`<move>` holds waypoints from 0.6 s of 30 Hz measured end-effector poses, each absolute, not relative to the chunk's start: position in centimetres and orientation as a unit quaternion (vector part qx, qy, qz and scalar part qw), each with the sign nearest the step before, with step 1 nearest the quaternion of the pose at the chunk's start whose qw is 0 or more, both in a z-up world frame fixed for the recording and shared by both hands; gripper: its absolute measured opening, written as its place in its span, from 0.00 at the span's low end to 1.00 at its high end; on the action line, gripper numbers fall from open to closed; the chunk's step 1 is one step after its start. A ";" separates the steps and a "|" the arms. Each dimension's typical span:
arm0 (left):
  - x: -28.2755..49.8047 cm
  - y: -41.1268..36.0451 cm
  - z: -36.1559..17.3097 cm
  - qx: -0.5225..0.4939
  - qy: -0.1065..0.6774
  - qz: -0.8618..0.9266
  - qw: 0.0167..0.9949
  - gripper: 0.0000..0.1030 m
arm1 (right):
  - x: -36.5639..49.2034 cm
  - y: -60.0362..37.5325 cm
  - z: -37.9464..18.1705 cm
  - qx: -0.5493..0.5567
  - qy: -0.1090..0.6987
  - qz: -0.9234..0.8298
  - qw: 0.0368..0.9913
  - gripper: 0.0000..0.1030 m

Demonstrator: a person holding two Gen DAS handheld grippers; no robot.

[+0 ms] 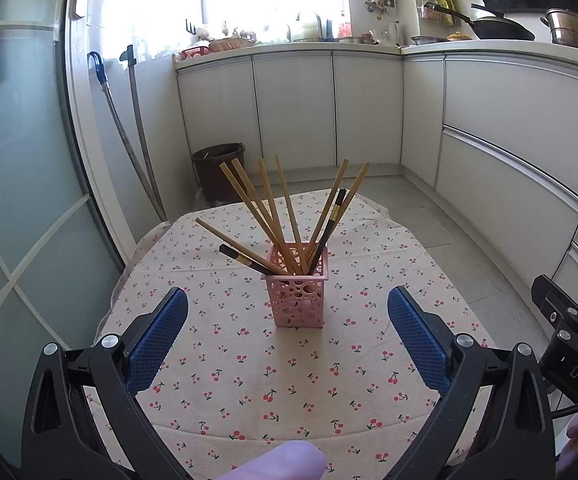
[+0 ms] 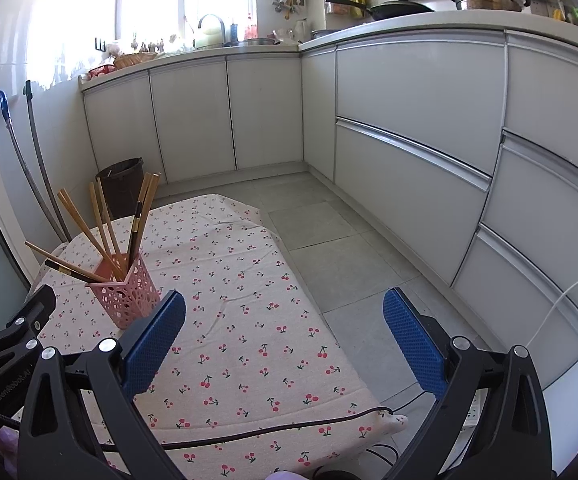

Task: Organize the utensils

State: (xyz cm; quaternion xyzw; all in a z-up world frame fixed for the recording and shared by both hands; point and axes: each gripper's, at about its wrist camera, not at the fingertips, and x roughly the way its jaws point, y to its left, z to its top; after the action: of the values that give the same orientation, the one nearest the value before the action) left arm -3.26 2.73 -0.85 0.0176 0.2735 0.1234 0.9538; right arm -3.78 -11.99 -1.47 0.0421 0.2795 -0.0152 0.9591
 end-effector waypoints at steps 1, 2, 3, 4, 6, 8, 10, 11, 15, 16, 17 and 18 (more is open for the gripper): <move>-3.2 2.7 -0.9 0.018 0.274 0.123 0.954 0.93 | -3.8 -12.0 -1.5 0.042 0.280 -0.015 0.959 0.94; -3.2 2.7 -0.9 0.019 0.274 0.123 0.954 0.93 | -3.8 -12.0 -1.5 0.042 0.280 -0.015 0.959 0.94; -3.2 2.7 -0.9 0.019 0.275 0.123 0.953 0.93 | -3.8 -11.9 -1.5 0.042 0.280 -0.015 0.959 0.94; -3.2 2.7 -0.9 0.018 0.275 0.123 0.953 0.93 | -3.8 -11.9 -1.5 0.042 0.280 -0.016 0.959 0.94; -3.2 2.8 -0.9 0.018 0.276 0.123 0.953 0.93 | -3.8 -11.9 -1.5 0.043 0.279 -0.016 0.959 0.94; -3.2 2.9 -1.0 0.017 0.276 0.124 0.953 0.93 | -3.8 -11.9 -1.5 0.043 0.280 -0.016 0.959 0.94; -3.2 2.9 -1.1 0.017 0.277 0.125 0.953 0.93 | -3.8 -11.9 -1.5 0.044 0.281 -0.015 0.959 0.94; -3.2 2.9 -1.0 0.017 0.277 0.125 0.953 0.93 | -3.8 -11.9 -1.5 0.044 0.281 -0.015 0.958 0.94; -3.1 2.9 -1.1 0.019 0.279 0.127 0.952 0.93 | -3.8 -11.8 -1.6 0.044 0.283 -0.015 0.958 0.94; -3.1 2.9 -1.1 0.019 0.279 0.127 0.952 0.93 | -3.8 -11.9 -1.6 0.044 0.283 -0.015 0.958 0.94; -3.1 2.9 -1.1 0.019 0.280 0.127 0.951 0.93 | -3.8 -11.8 -1.6 0.044 0.284 -0.015 0.958 0.94; -3.1 2.9 -1.1 0.019 0.280 0.127 0.951 0.93 | -3.8 -11.8 -1.7 0.044 0.284 -0.016 0.958 0.94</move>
State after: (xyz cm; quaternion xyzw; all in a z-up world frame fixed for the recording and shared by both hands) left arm -3.07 2.91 -1.12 0.0191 0.2796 0.1271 0.9515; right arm -3.81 -11.80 -1.66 0.0440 0.2836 -0.0156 0.9578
